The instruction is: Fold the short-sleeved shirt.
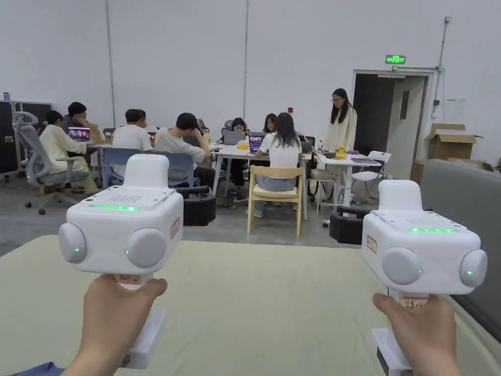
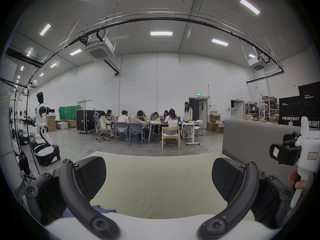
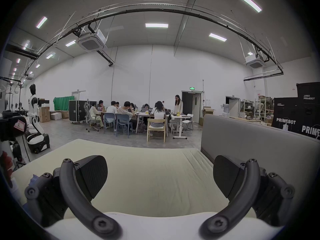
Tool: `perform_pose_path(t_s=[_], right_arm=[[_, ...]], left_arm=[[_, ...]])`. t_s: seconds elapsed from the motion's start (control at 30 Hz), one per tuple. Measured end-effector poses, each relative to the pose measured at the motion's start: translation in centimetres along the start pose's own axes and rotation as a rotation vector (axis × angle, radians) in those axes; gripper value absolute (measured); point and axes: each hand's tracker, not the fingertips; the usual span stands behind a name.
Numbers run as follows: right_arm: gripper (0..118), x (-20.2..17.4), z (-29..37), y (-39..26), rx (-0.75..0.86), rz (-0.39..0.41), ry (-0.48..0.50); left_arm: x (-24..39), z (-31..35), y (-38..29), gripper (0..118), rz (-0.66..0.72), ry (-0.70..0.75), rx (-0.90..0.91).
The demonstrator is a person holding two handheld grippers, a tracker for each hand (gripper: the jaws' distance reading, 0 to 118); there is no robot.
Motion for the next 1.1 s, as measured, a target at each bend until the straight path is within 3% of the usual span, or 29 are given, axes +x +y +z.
perform_pose_path(t_s=[1.1], right_arm=[[118, -0.82, 0.44, -0.42, 0.006, 0.039, 0.015]], left_arm=[[-0.75, -0.74, -0.48, 118, 0.011, 0.0, -0.014]])
